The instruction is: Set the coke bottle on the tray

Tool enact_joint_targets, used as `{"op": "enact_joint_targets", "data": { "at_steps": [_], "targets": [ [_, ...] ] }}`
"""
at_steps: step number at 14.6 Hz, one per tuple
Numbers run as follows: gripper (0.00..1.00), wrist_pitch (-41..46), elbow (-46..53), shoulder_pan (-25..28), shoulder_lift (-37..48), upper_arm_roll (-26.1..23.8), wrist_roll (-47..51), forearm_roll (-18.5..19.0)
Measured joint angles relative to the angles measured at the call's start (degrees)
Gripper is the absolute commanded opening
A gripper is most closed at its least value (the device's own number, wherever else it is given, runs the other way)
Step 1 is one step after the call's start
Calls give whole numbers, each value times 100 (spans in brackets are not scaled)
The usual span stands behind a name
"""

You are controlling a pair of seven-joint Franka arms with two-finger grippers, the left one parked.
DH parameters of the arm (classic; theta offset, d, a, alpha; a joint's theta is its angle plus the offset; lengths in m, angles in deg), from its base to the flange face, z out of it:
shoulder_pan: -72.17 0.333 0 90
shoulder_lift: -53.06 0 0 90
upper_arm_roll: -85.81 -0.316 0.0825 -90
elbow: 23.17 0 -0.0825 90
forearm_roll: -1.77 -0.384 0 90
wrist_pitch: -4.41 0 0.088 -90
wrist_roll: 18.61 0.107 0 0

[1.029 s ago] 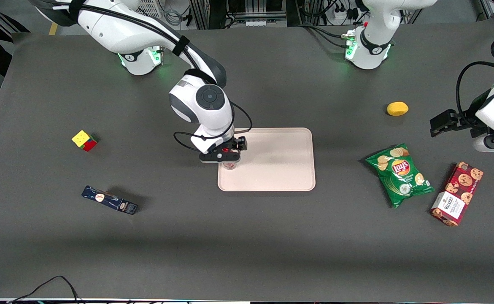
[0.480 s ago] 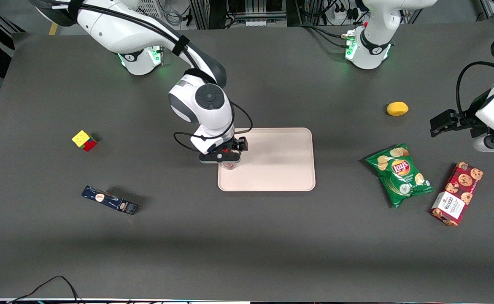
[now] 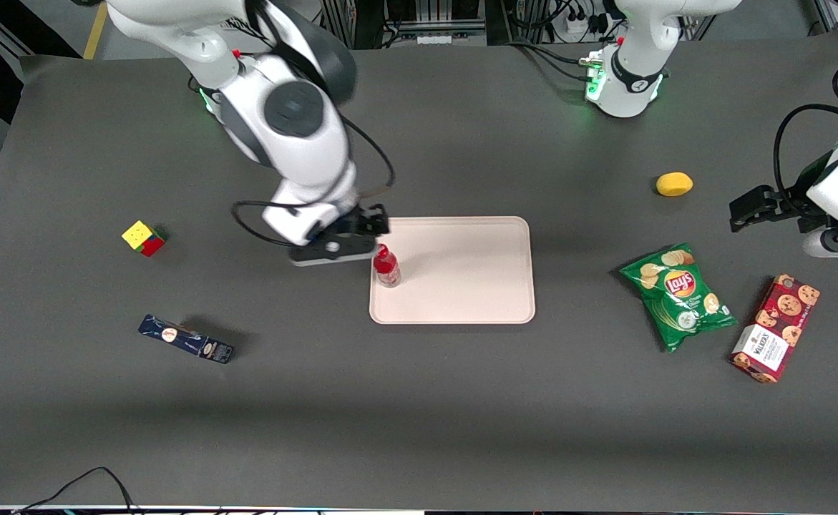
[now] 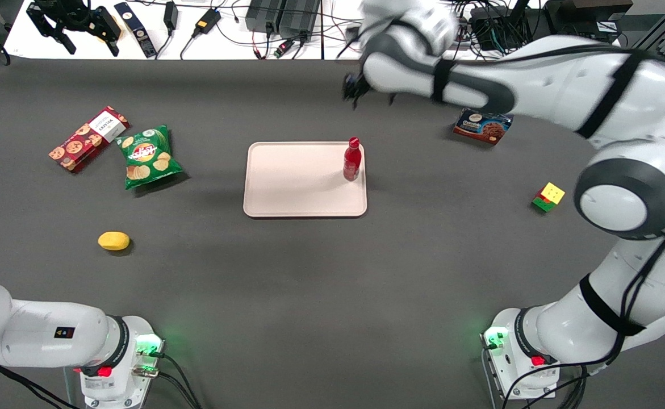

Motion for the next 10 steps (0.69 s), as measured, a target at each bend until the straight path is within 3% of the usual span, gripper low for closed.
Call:
{"op": "enact_joint_targets", "data": {
  "at_steps": [5,8,10],
  "targets": [
    [100,926,125,-104,1265,1007,-1442,-394],
    [100,1110,16,-100,1753,1785,-1923,-888],
    [100,1111,-156,-137,1958,2235,-2328,-1007]
  ]
}}
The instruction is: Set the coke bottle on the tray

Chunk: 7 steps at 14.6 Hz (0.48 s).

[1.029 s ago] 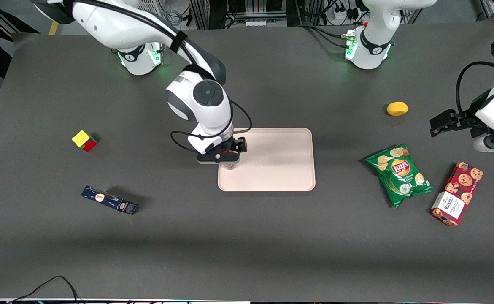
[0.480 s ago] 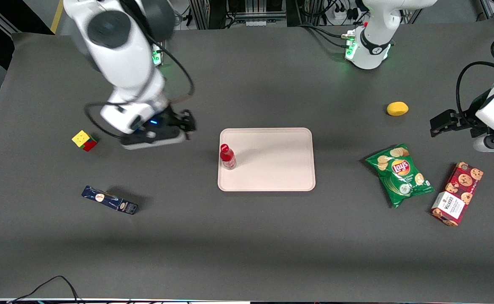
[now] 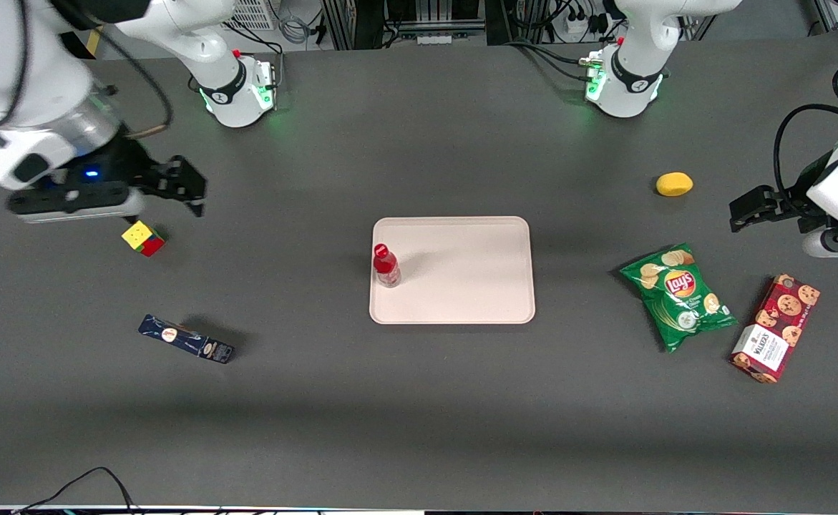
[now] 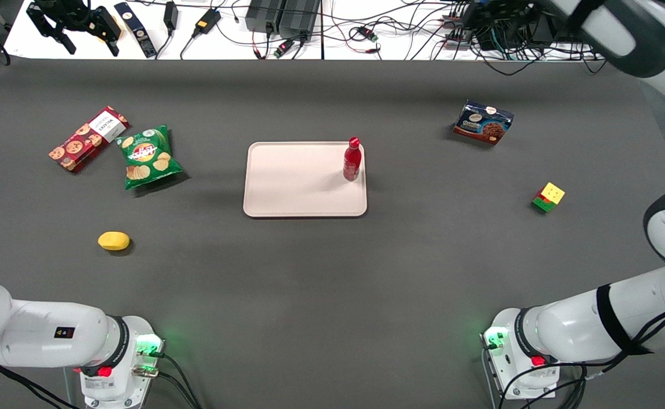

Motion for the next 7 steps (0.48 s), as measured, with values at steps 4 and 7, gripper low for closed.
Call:
{"op": "enact_joint_targets", "data": {
  "at_steps": [4,7],
  "targets": [
    [100,-26,-185,-270,58,166,-72,-197],
    [100,-45,-275,-462,47,433,-79,-337]
  ]
}}
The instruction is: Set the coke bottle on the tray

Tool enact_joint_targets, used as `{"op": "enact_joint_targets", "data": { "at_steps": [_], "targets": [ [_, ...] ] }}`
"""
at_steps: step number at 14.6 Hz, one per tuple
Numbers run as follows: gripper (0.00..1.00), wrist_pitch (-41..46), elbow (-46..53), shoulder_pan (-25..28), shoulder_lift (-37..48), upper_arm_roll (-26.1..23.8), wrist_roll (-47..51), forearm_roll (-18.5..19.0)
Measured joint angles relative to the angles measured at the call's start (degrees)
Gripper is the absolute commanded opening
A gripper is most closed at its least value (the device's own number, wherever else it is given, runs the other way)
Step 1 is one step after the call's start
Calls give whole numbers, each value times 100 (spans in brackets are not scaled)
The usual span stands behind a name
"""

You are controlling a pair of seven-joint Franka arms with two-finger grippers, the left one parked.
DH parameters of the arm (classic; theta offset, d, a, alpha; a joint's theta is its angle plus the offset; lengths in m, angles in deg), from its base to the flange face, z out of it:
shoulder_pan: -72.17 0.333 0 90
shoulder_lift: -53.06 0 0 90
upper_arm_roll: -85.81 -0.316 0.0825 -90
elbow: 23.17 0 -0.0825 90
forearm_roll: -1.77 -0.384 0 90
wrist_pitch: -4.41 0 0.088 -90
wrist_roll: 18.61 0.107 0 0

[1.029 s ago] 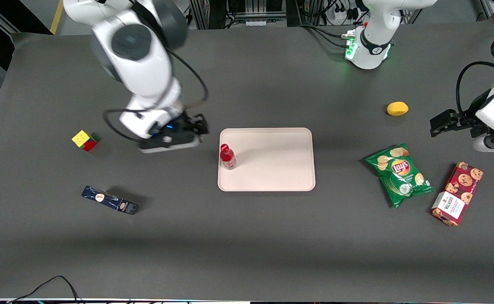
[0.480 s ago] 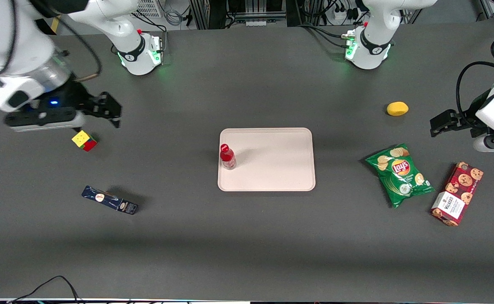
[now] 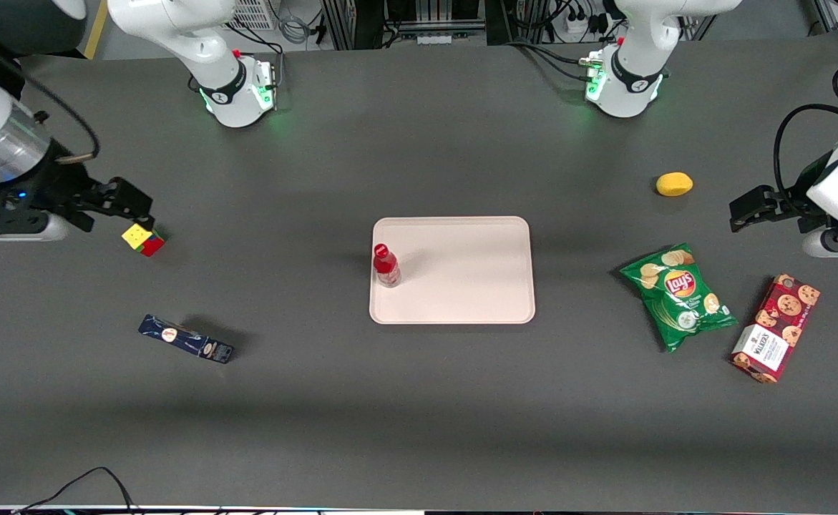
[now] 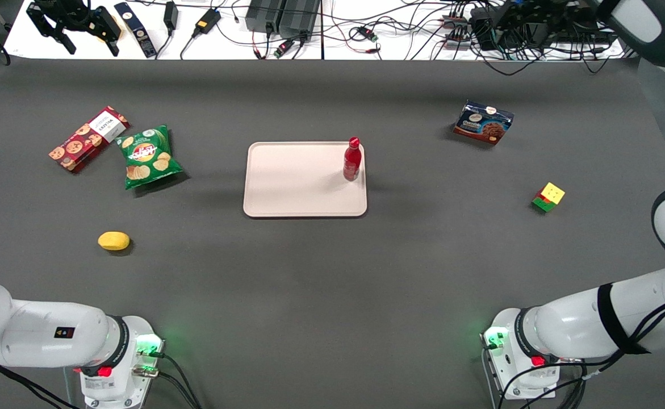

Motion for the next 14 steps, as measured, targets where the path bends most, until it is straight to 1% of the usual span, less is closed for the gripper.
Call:
{"op": "enact_joint_targets", "data": {
  "at_steps": [2,4,14],
  "targets": [
    [100,-11,-4,-145,-3,215,-34,0],
    [100,-25,10,-327,-2,287,-81,0],
    [100,-34,70,-458,-2,285,-84,-1]
  ]
}}
